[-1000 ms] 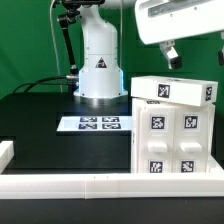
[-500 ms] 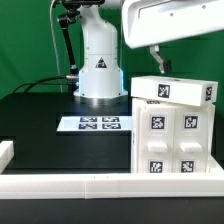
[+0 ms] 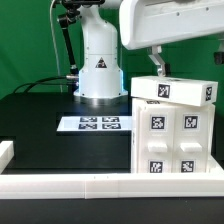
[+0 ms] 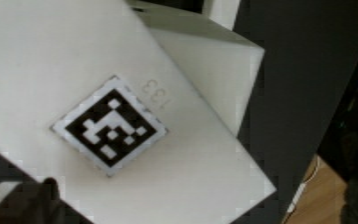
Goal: Assemble cabinet
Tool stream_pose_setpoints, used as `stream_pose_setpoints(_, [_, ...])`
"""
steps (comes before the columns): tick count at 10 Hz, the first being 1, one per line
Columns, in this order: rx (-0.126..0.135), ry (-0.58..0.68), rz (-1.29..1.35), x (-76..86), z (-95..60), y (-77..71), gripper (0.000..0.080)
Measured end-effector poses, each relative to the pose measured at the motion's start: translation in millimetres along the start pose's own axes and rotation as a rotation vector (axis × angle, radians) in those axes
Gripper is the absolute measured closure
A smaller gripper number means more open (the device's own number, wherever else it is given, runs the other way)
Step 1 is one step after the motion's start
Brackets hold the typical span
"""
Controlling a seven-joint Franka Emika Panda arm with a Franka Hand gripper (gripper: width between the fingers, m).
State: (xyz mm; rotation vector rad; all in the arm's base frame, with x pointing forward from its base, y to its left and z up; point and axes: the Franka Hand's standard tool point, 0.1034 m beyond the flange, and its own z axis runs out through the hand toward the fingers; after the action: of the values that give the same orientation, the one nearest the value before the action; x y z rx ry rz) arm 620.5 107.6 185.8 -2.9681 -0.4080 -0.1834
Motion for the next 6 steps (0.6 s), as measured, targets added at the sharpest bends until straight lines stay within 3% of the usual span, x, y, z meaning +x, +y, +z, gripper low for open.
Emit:
stream_pose_setpoints(1, [-0.009, -0.003, -0.102, 1.3, -1.3, 1.9, 0.0002])
stream_pose_setpoints(3, [0.008, -0.037, -0.107, -2.0, 0.5, 12.6, 0.0002])
stream_pose_setpoints(6, [0.002, -0.042, -0.318, -2.9, 0.9, 16.6, 0.0002])
